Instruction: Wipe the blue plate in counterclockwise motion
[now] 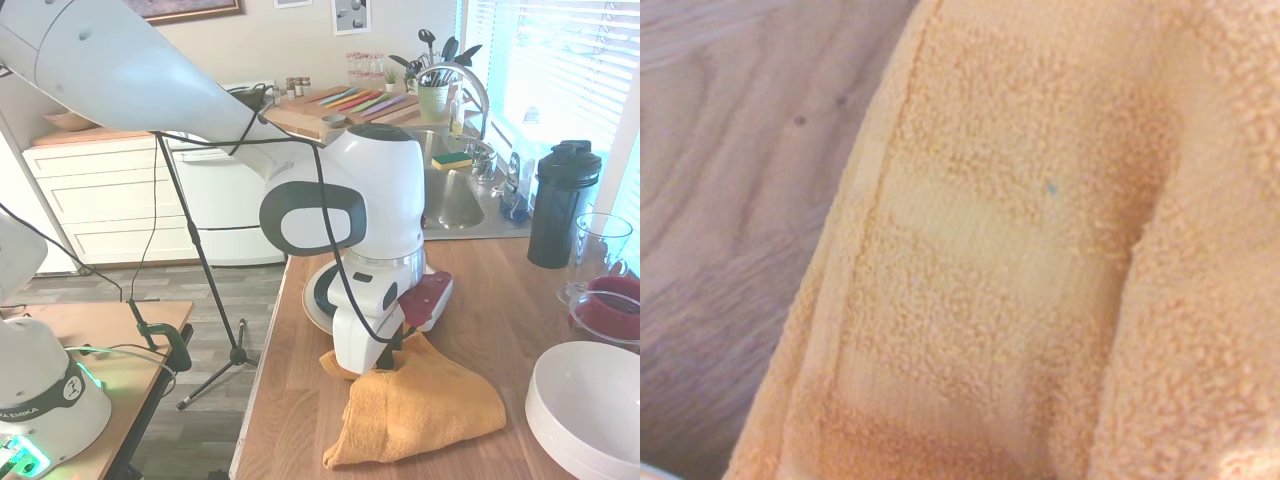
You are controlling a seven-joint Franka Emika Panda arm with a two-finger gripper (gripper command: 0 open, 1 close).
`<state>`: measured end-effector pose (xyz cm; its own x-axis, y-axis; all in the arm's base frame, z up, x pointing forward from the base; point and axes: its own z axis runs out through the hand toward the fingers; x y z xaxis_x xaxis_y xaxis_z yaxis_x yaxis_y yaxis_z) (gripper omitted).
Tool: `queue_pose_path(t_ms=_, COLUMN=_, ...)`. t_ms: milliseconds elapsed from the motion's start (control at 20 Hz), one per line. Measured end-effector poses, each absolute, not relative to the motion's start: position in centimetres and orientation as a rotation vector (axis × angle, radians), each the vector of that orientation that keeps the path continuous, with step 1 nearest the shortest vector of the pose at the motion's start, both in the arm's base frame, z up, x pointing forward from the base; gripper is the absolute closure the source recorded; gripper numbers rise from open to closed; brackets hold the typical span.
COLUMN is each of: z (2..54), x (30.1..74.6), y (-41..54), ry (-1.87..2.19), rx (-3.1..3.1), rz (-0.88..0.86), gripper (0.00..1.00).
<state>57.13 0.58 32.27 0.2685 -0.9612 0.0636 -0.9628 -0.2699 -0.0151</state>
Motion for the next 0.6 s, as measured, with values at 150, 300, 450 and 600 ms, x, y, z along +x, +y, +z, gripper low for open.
queue_pose_path(t_ms=150, z=33.2, x=56.8, y=-0.2, ry=-1.854, rx=2.526, rz=0.04, gripper=1.0)
queue_pose_path(t_ms=300, z=35.6, x=56.3, y=-1.5, ry=-1.801, rx=2.597, rz=0.002, gripper=1.0)
queue_pose_path(t_ms=450, z=39.4, x=55.3, y=-2.7, ry=-1.751, rx=2.661, rz=0.003, gripper=1.0)
queue_pose_path(t_ms=600, z=43.7, x=54.0, y=-2.8, ry=-1.707, rx=2.715, rz=0.032, gripper=1.0)
